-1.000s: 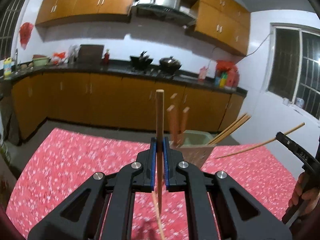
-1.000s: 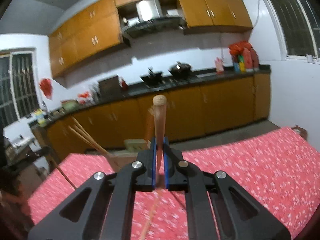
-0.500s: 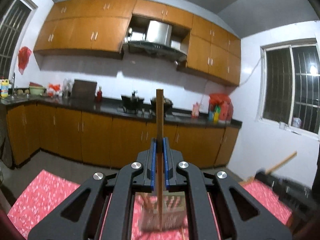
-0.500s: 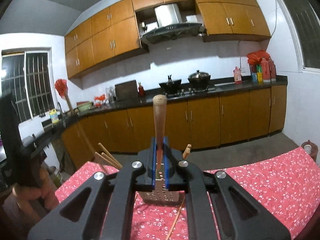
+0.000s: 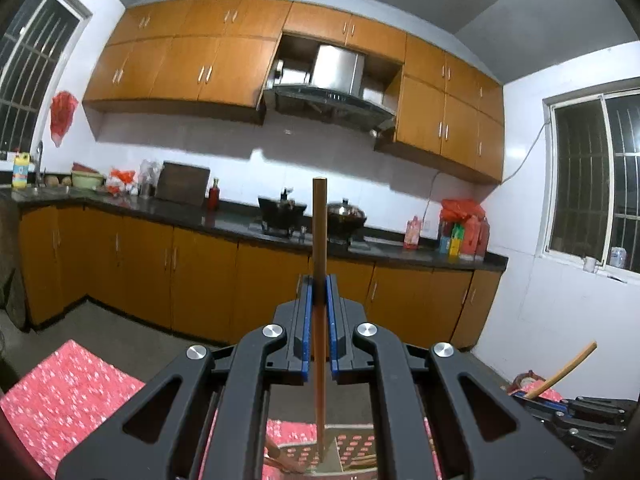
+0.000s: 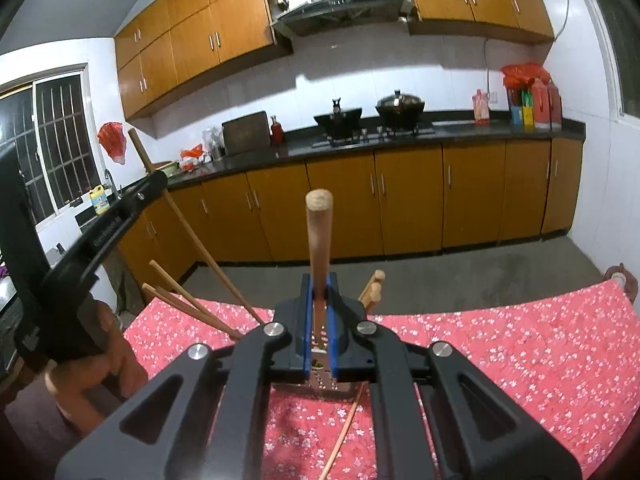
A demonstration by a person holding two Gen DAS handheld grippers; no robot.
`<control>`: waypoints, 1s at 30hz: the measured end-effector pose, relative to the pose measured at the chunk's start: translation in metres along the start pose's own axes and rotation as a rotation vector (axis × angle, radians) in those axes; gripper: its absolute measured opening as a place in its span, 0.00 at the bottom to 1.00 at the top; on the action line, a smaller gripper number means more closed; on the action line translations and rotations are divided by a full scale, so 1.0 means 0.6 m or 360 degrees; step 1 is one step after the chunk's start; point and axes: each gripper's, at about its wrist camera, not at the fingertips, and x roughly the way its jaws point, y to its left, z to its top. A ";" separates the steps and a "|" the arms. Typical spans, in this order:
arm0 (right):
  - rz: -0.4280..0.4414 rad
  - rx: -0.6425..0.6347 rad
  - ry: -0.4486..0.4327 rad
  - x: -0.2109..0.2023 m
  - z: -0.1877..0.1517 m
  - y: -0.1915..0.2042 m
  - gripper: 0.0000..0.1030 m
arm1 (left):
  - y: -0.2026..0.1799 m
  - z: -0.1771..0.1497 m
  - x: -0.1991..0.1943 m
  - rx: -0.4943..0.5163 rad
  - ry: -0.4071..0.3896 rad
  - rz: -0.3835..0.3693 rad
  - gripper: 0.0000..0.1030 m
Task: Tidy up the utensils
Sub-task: 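Drop the left tool's chopstick into the holder and open while the right tool does too, then grasp the last chopstick with the left tool while the right tool grasps another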
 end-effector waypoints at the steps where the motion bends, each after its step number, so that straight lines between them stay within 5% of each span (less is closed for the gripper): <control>1: 0.0003 0.0013 0.0004 0.004 -0.002 0.001 0.09 | 0.001 -0.006 0.003 -0.0002 0.0035 0.0000 0.07; 5: 0.0004 0.0035 -0.0025 0.000 -0.001 0.003 0.34 | 0.009 -0.011 -0.005 -0.0018 0.0081 -0.0003 0.08; 9: 0.0003 0.0043 -0.0074 -0.019 0.003 0.003 0.34 | 0.020 0.006 -0.028 -0.0038 0.0062 -0.0001 0.34; 19: -0.0127 0.0076 -0.0241 -0.111 -0.033 -0.016 0.37 | 0.064 0.025 -0.121 -0.0124 0.0042 -0.0004 0.36; 24: -0.0236 0.0182 -0.0038 -0.079 -0.117 -0.058 0.38 | 0.100 -0.029 -0.154 -0.0095 0.0223 0.0089 0.36; 30: -0.0236 0.0233 0.0385 0.016 -0.246 -0.065 0.36 | 0.129 -0.166 -0.123 0.0004 0.0733 0.0163 0.36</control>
